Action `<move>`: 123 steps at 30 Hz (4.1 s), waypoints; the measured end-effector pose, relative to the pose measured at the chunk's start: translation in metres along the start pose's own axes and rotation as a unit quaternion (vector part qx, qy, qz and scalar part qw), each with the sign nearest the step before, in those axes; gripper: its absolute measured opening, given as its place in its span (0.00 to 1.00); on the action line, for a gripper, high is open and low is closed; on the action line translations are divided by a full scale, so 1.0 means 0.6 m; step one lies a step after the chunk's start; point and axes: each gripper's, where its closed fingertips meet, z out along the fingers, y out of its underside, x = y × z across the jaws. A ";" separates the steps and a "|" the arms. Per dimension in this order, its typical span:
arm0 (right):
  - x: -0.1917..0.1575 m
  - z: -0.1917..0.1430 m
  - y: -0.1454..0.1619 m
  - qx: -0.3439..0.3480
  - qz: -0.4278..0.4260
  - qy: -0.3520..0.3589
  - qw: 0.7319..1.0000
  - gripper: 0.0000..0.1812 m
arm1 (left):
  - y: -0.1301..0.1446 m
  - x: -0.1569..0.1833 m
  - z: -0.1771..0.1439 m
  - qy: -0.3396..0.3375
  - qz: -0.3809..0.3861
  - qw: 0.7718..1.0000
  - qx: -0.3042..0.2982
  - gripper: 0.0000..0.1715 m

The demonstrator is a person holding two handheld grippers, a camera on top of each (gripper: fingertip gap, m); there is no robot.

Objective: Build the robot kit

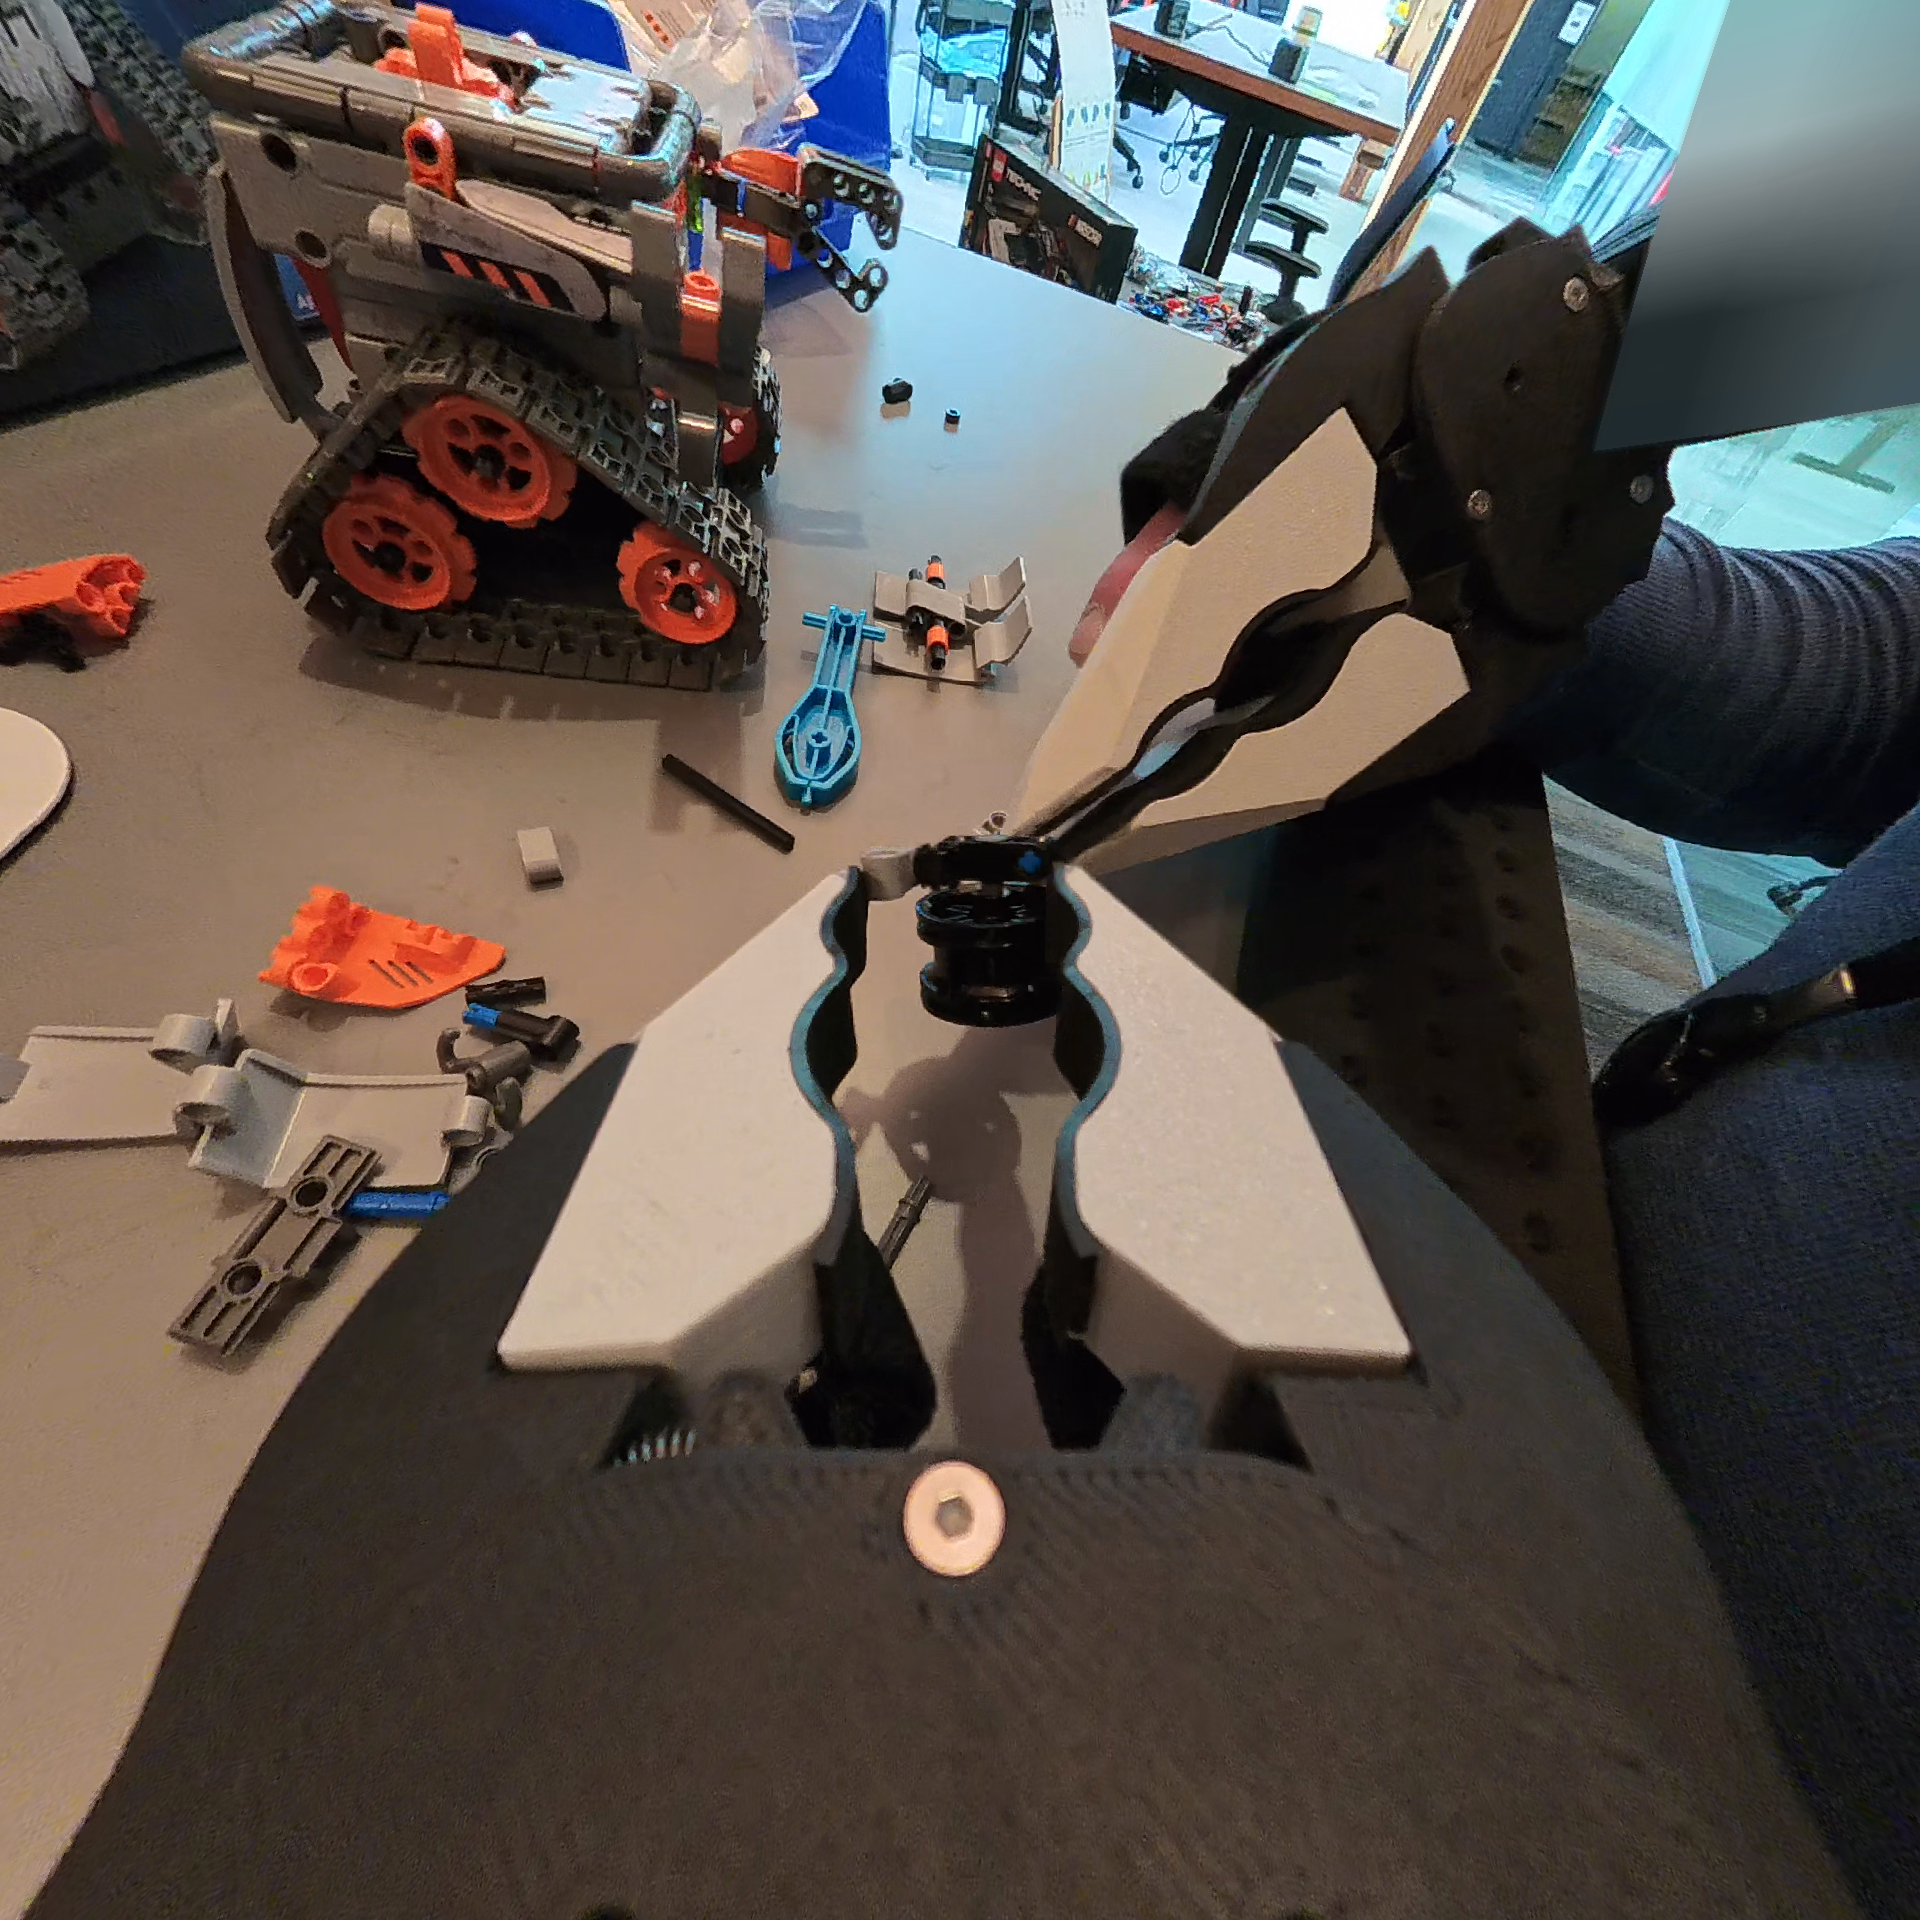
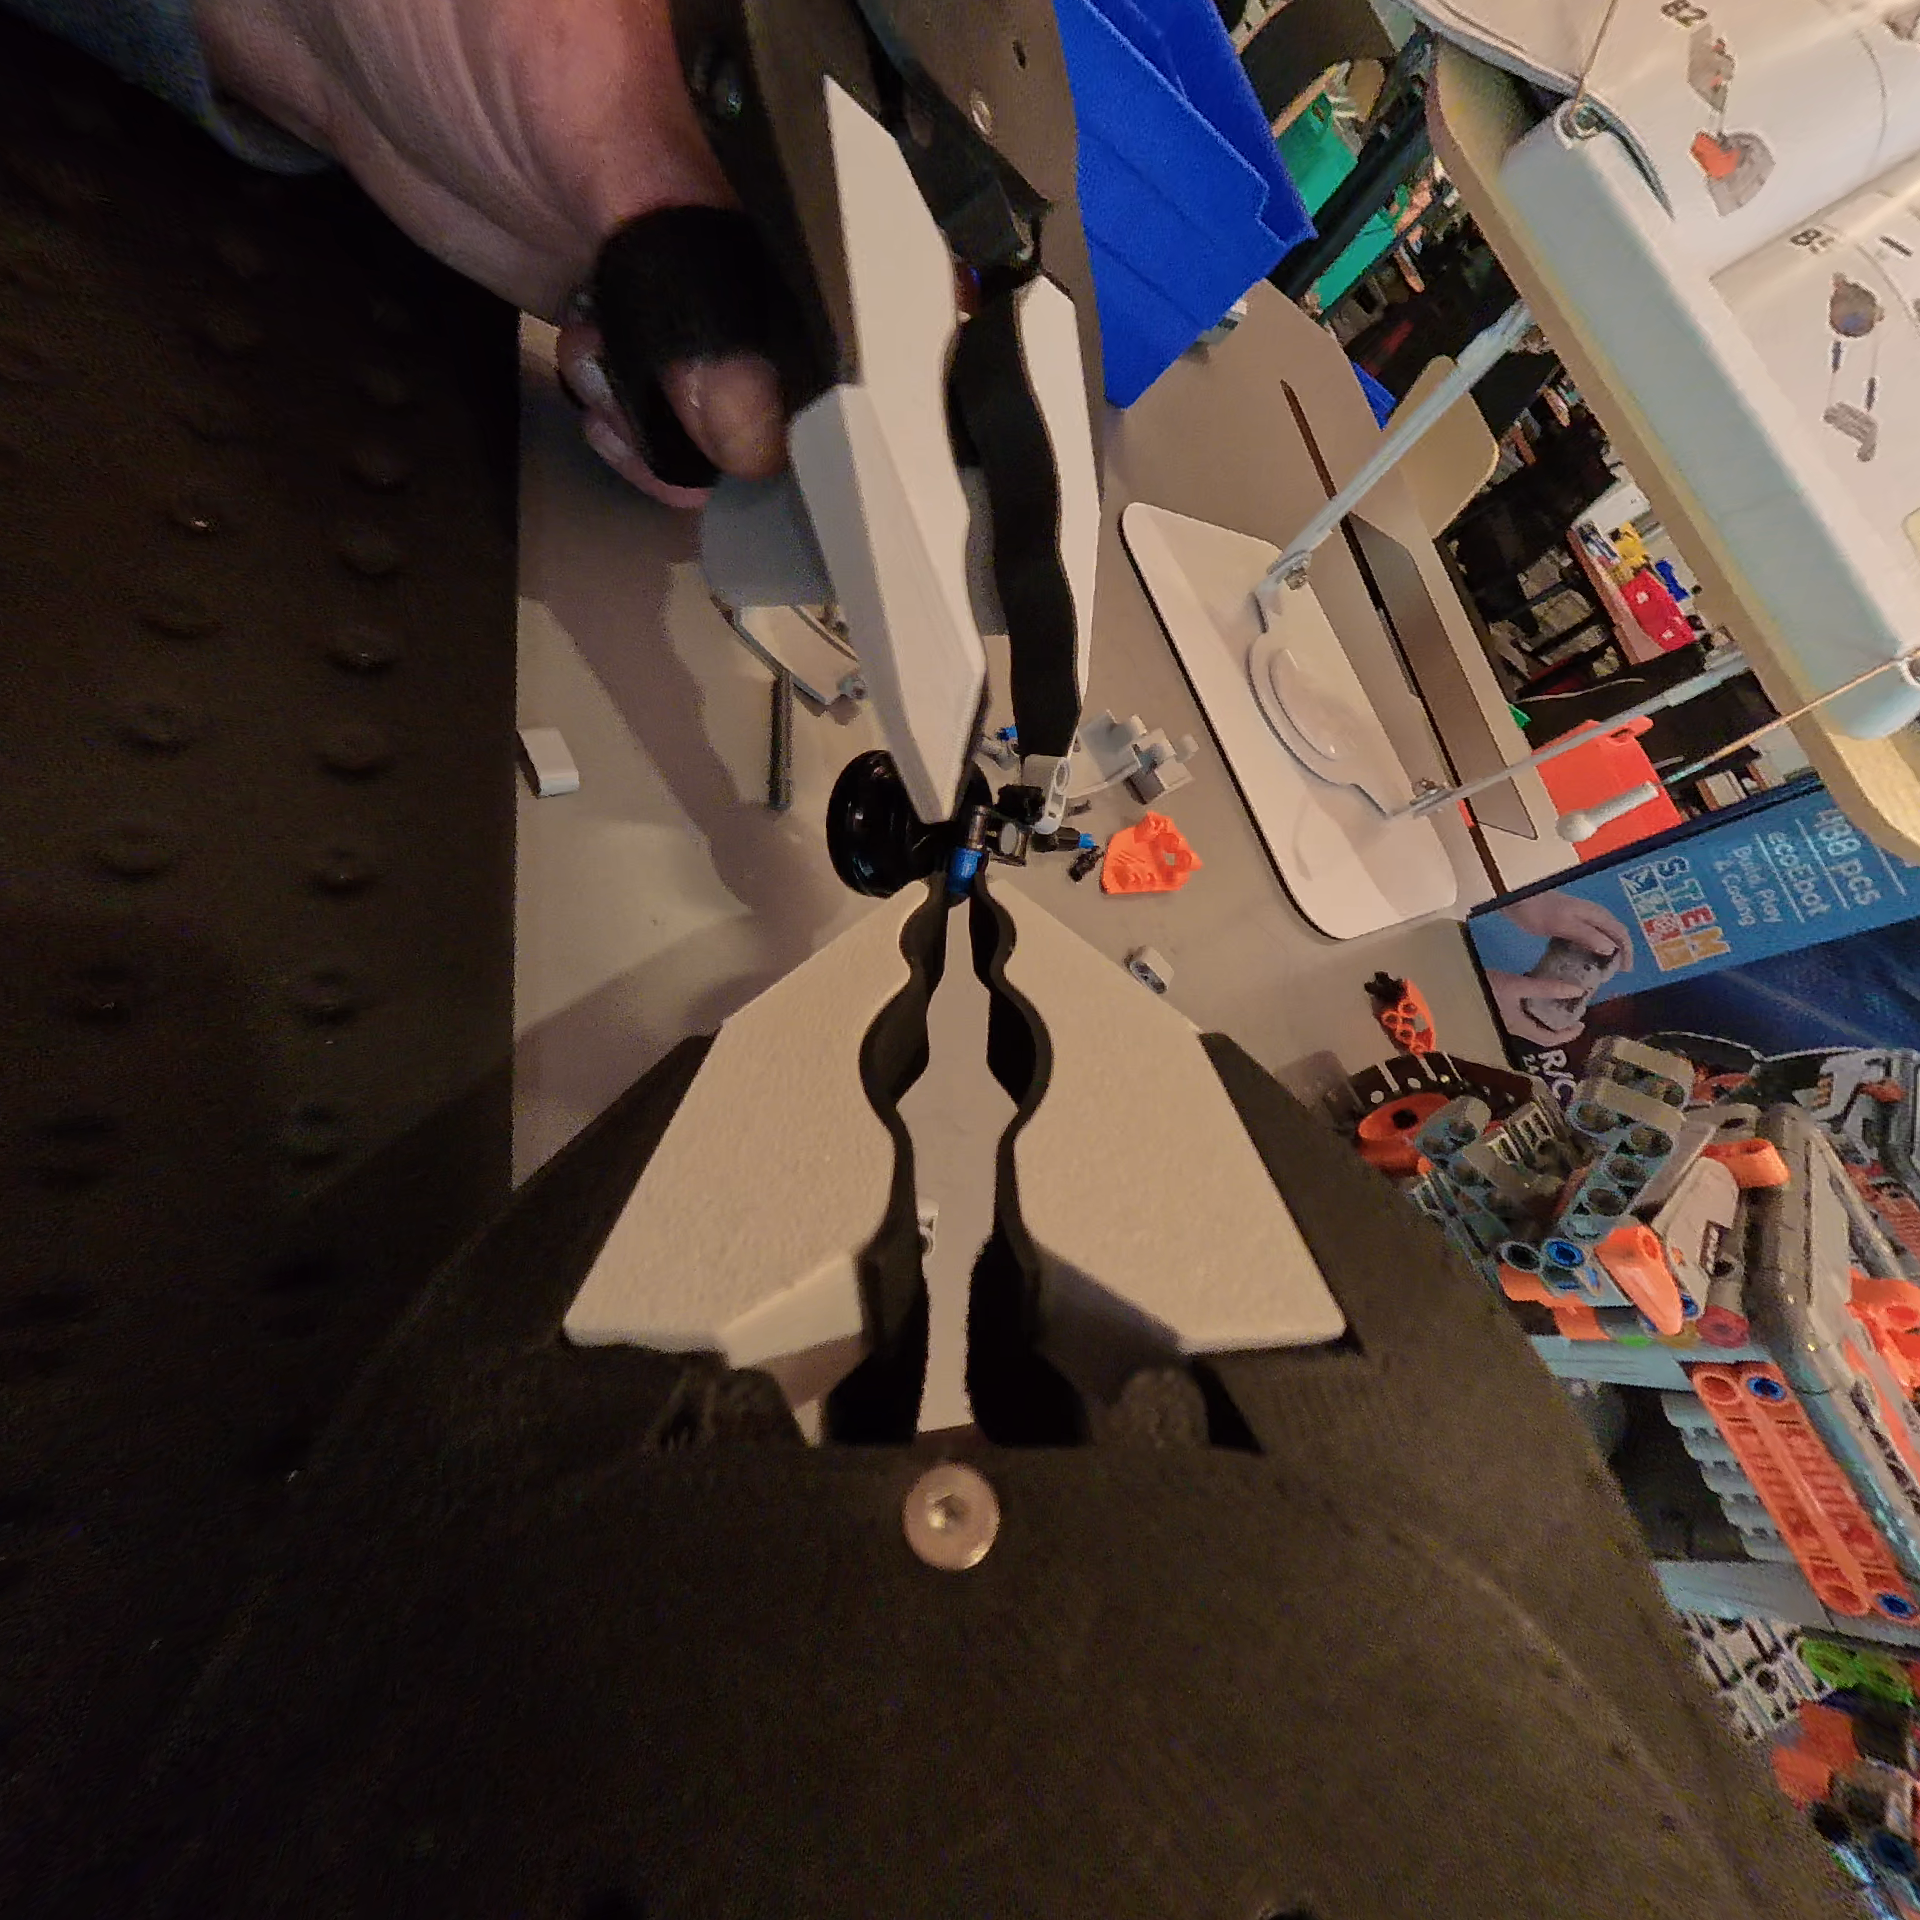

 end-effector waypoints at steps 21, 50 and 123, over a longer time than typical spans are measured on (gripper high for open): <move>-0.007 -0.067 0.134 -0.153 0.209 -0.127 0.957 0.13 | 0.037 0.000 0.028 -0.017 0.023 0.997 -0.078 0.18; -0.049 -0.021 0.106 -0.151 0.179 -0.169 0.957 0.03 | 0.042 -0.009 0.053 -0.038 0.130 0.969 -0.207 0.18; -0.022 -0.030 0.094 -0.097 0.258 -0.136 0.952 0.00 | 0.054 0.005 0.081 -0.033 0.390 0.829 -0.400 0.18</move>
